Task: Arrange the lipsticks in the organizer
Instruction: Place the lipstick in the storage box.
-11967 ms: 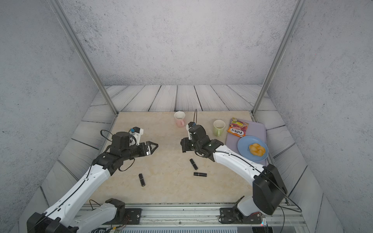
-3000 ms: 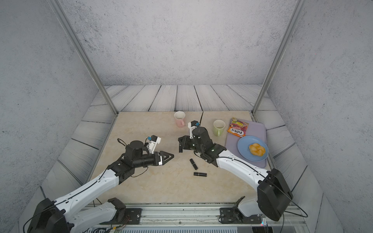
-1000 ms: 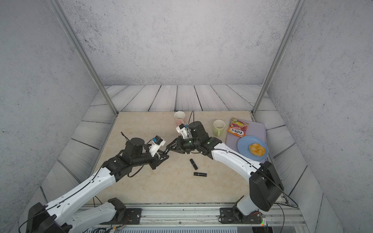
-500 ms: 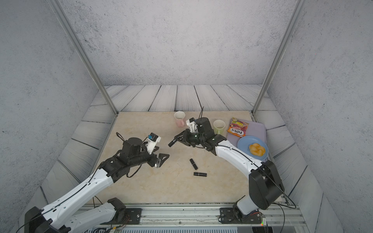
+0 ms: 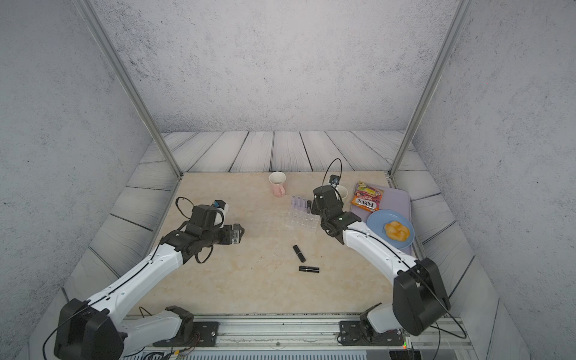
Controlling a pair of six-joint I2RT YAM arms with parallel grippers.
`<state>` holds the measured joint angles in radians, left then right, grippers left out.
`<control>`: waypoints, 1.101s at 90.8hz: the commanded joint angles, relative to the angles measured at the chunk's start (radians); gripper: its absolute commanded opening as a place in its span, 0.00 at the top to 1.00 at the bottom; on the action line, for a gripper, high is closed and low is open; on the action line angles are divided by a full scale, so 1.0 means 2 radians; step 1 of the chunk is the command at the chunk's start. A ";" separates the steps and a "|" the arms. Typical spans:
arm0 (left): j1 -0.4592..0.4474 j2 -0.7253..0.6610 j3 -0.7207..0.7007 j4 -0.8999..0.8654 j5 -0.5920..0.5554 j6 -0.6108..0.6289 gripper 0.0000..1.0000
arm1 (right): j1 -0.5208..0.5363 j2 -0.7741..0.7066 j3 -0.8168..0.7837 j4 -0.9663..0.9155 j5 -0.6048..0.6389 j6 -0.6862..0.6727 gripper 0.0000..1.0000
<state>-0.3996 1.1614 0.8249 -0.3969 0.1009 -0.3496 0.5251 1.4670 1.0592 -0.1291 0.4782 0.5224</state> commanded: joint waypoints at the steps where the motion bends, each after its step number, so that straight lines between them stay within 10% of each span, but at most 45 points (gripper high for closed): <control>1: 0.001 -0.005 -0.009 -0.002 -0.006 -0.008 0.08 | 0.000 0.031 0.012 0.026 0.054 -0.038 0.96; 100: 0.004 0.008 -0.004 -0.001 -0.010 0.002 0.09 | -0.013 0.153 0.022 0.080 -0.002 -0.007 1.00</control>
<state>-0.3992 1.1667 0.8146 -0.3992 0.0898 -0.3561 0.5014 1.7535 1.1076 0.0204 0.4904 0.4812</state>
